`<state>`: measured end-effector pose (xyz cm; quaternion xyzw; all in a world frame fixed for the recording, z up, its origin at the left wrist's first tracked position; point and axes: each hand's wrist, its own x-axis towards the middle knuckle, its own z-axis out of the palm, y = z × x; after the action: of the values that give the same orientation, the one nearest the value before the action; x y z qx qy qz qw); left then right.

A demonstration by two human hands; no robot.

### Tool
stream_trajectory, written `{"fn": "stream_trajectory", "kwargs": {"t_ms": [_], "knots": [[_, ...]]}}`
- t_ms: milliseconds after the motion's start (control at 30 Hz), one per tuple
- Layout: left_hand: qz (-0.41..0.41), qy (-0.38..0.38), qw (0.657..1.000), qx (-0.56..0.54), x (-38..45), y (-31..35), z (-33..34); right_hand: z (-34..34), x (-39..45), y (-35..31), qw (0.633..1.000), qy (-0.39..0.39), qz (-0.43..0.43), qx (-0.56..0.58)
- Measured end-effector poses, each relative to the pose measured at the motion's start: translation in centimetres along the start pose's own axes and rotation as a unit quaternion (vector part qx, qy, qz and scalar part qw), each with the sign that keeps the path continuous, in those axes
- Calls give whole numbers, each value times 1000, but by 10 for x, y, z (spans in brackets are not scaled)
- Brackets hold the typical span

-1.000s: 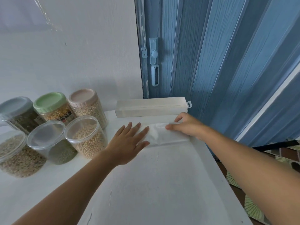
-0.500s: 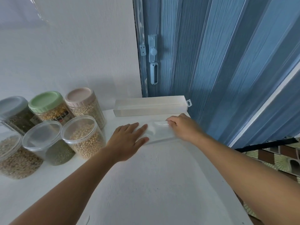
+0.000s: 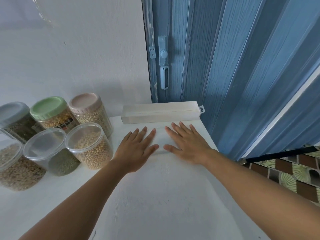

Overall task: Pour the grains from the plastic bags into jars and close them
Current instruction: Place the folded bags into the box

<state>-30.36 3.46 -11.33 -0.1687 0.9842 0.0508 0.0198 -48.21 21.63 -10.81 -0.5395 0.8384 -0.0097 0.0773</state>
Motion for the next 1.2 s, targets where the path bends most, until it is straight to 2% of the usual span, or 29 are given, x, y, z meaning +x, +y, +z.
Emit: {"fn": "stream_trajectory", "kwargs": {"t_ms": [133,533,1000,1167,1200], "knots": [[-7,7,1000,-15,0,-1,1,-3,6,0,999,-16,1,45],[1,14,1000,15,1,-2,7,4,7,3,997,-17,-1,76],[2,25,999,24,-1,-2,8,6,5,2,998,-8,-3,69],[-5,7,1000,10,-1,1,3,6,4,1,998,-17,-2,57],[-3,25,1000,8,-3,3,0,6,4,1,999,-18,-3,50]]}}
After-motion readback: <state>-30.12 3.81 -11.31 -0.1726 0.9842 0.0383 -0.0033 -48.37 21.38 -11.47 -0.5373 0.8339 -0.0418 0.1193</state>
